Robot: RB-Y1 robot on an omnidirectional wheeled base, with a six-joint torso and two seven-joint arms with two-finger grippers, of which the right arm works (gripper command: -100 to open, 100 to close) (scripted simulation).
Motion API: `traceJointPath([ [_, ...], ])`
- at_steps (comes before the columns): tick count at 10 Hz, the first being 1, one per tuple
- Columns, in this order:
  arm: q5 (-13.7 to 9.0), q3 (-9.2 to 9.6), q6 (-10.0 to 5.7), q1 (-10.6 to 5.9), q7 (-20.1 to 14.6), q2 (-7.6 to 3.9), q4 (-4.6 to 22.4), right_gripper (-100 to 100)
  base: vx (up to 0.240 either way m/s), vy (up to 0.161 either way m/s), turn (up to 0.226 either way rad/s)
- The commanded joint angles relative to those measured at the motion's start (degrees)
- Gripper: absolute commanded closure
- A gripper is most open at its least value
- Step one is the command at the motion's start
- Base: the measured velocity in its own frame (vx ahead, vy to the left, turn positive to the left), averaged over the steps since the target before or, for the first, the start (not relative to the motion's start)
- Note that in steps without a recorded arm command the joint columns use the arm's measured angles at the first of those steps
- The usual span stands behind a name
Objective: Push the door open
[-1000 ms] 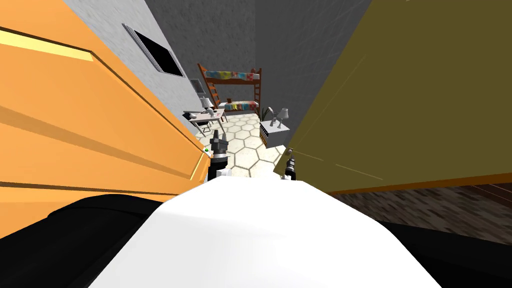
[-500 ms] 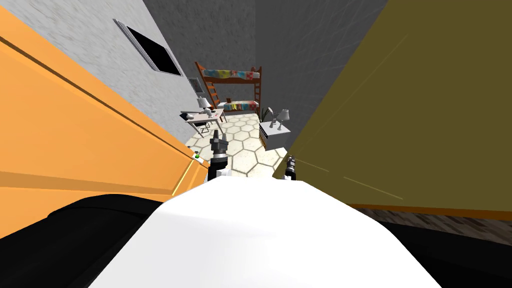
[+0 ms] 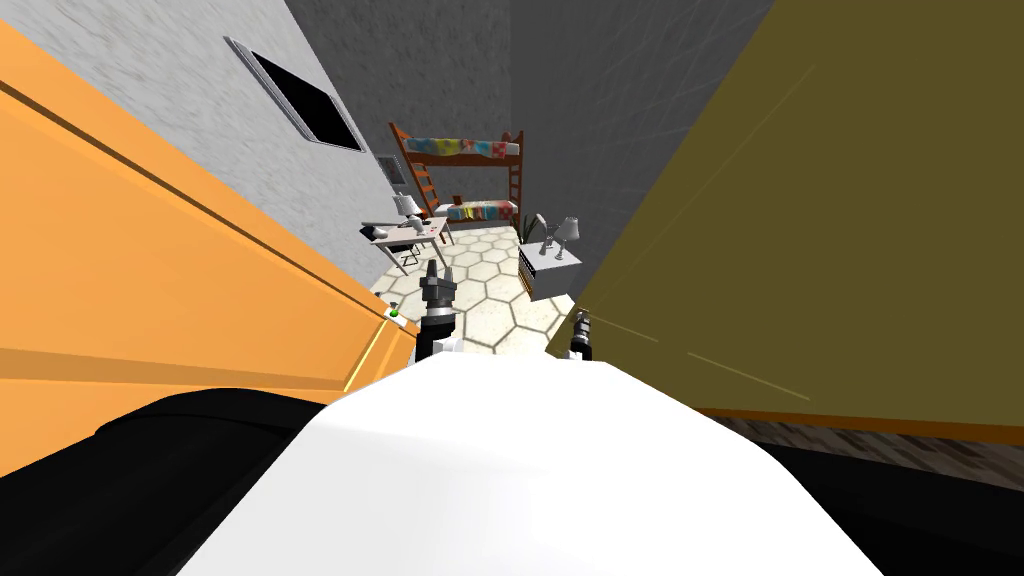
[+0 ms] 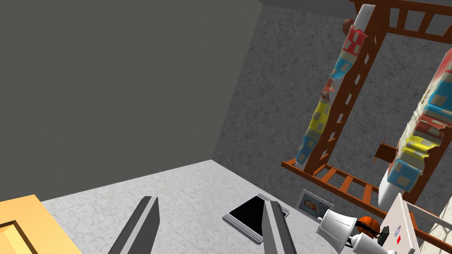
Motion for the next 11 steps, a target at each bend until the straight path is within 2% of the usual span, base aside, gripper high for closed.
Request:
traceJointPath([
  [1,0.0,0.00,-0.04,0.02,0.0,0.02,0.0,100,-0.009,0.006,-0.002],
  [3,-0.5,-0.75,0.13,0.12,0.3,-0.21,0.1,100,0.053,0.002,-0.012],
  [6,-1.4,-2.09,0.23,0.14,0.8,-0.58,0.1,100,0.167,0.010,-0.045],
  [11,-3.6,-5.51,0.48,0.18,2.1,-1.18,0.0,100,0.202,0.012,-0.057],
])
